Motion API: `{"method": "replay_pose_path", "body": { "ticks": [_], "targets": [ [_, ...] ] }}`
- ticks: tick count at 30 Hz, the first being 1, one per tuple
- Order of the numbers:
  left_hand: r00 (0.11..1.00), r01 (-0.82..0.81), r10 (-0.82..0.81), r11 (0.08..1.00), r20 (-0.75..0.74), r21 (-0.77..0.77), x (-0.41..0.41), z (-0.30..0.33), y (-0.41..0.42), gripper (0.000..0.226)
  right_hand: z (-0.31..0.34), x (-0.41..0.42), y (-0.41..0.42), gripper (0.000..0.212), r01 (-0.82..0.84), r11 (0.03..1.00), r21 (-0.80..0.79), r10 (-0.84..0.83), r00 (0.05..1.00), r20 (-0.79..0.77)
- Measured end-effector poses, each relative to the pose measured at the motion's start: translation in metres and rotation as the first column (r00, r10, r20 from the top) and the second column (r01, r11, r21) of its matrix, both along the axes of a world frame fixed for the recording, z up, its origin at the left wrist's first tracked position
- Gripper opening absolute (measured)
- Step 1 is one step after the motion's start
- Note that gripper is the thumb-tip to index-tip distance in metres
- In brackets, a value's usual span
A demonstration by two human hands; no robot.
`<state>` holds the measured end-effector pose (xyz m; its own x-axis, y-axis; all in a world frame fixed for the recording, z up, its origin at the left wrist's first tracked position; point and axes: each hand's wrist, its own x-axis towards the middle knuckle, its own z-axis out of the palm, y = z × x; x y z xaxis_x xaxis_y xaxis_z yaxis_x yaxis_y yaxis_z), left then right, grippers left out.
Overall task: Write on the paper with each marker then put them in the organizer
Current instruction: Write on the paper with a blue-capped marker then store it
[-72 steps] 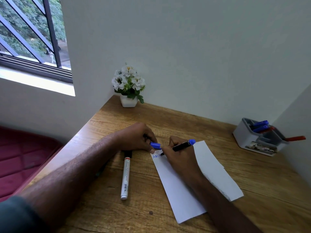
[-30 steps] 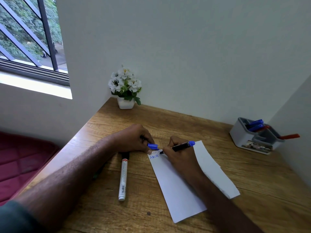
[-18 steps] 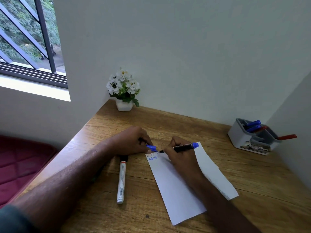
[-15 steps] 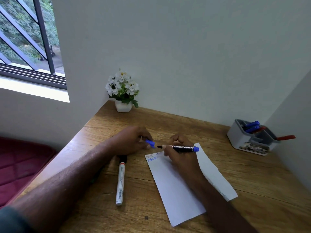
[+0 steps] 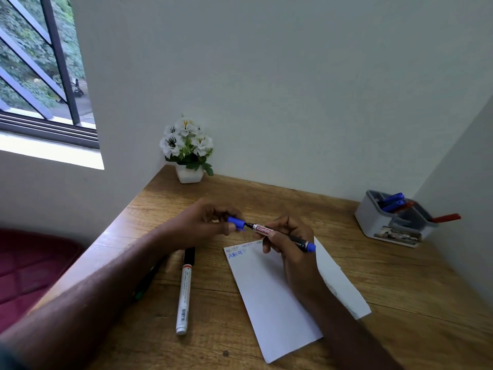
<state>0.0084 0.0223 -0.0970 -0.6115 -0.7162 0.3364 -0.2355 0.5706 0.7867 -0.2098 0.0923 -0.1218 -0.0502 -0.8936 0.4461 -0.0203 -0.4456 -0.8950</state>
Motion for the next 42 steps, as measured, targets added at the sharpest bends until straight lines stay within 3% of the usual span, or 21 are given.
{"method": "replay_pose_path", "body": {
  "ticks": [11, 17, 24, 30, 34, 42],
  "targets": [
    [0.988, 0.04, -0.004, 0.972, -0.155, 0.233, 0.003, -0.001, 0.0, 0.022, -0.001, -0.004, 0.0, 0.018, -0.044, 0.998, 0.04, 0.043, 0.999, 0.032],
    [0.988, 0.053, -0.014, 0.967, -0.156, 0.247, 0.003, -0.001, 0.0, 0.021, -0.003, -0.005, 0.0, 0.021, -0.038, 0.998, 0.041, 0.04, 0.998, -0.042],
    [0.987, 0.053, -0.015, 0.971, -0.162, 0.233, 0.001, 0.003, 0.004, 0.022, -0.002, -0.003, -0.002, 0.019, -0.036, 0.999, -0.002, 0.036, 0.998, 0.046],
    [0.987, 0.106, -0.075, 0.968, -0.143, 0.225, -0.002, 0.003, 0.006, 0.023, -0.004, -0.004, -0.003, 0.019, -0.033, 0.999, 0.018, 0.034, 0.997, -0.072],
    [0.985, 0.123, -0.089, 0.963, -0.147, 0.242, -0.001, 0.002, 0.003, 0.02, 0.0, -0.002, -0.001, 0.024, -0.067, 0.997, 0.038, 0.068, 0.997, -0.026],
    [0.97, 0.147, -0.088, 0.955, -0.225, 0.256, 0.002, 0.004, 0.004, 0.025, 0.006, 0.002, 0.002, 0.01, -0.122, 0.991, 0.05, 0.122, 0.993, 0.001]
  ]
}}
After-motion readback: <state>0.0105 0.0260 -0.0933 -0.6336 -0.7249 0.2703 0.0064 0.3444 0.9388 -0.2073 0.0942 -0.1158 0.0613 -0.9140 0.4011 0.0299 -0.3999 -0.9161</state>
